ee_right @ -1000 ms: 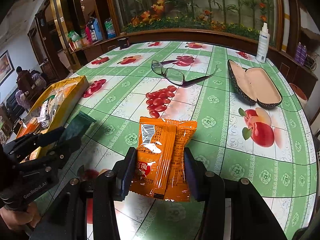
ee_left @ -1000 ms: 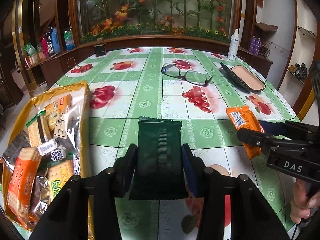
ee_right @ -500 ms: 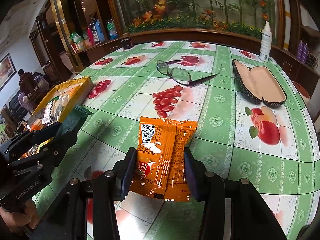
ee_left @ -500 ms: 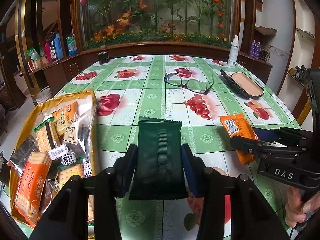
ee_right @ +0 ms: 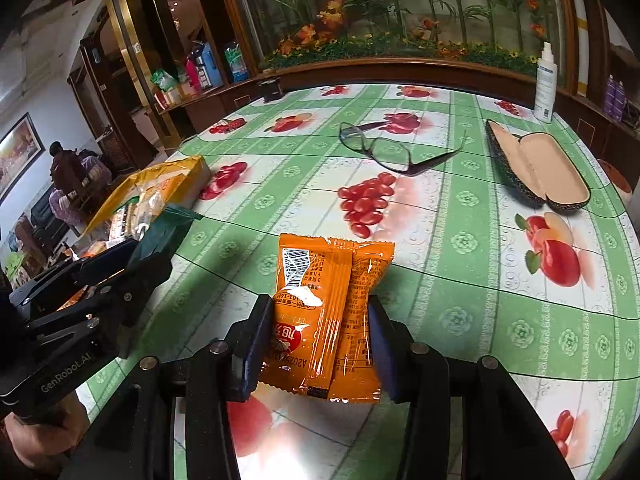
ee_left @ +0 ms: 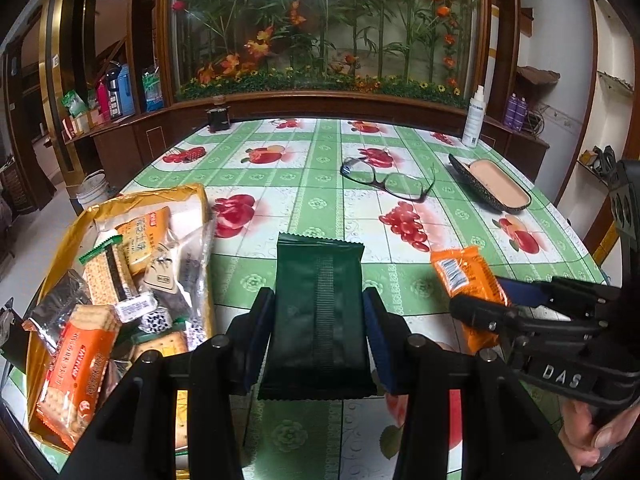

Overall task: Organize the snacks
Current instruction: 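Lift the green pouch and orange wrapper and carry them toward the yellow tray, then lower the green pouch and orange wrapper into the tray and open both grippers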

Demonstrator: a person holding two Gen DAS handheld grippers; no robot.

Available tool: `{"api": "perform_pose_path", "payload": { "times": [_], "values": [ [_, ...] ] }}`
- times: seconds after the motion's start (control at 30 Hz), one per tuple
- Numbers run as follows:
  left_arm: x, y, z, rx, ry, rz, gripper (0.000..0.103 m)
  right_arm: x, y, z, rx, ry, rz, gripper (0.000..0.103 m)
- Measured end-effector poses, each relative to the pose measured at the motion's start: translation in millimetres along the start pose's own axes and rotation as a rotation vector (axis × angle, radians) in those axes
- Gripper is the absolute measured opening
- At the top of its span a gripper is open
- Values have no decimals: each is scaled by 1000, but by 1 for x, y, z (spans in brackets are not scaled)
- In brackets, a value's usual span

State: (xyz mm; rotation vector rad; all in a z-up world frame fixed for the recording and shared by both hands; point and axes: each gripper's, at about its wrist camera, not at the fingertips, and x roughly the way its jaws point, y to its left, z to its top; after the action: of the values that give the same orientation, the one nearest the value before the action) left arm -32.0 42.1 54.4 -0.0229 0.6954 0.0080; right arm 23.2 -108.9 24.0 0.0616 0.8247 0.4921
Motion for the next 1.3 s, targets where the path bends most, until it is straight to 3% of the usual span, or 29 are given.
{"api": "perform_pose_path", "payload": {
  "times": [0.3, 0.7, 1.3],
  "values": [
    [-17, 28, 5, -59, -36, 25, 44, 3, 38, 0, -47, -7, 64, 50],
    [-43, 98, 7, -191, -83, 116, 44, 7, 104, 8, -150, -19, 148, 50],
    [-36, 173, -21, -315, -27, 216, 44, 47, 191, 19, -291, 10, 200, 51]
  ]
}}
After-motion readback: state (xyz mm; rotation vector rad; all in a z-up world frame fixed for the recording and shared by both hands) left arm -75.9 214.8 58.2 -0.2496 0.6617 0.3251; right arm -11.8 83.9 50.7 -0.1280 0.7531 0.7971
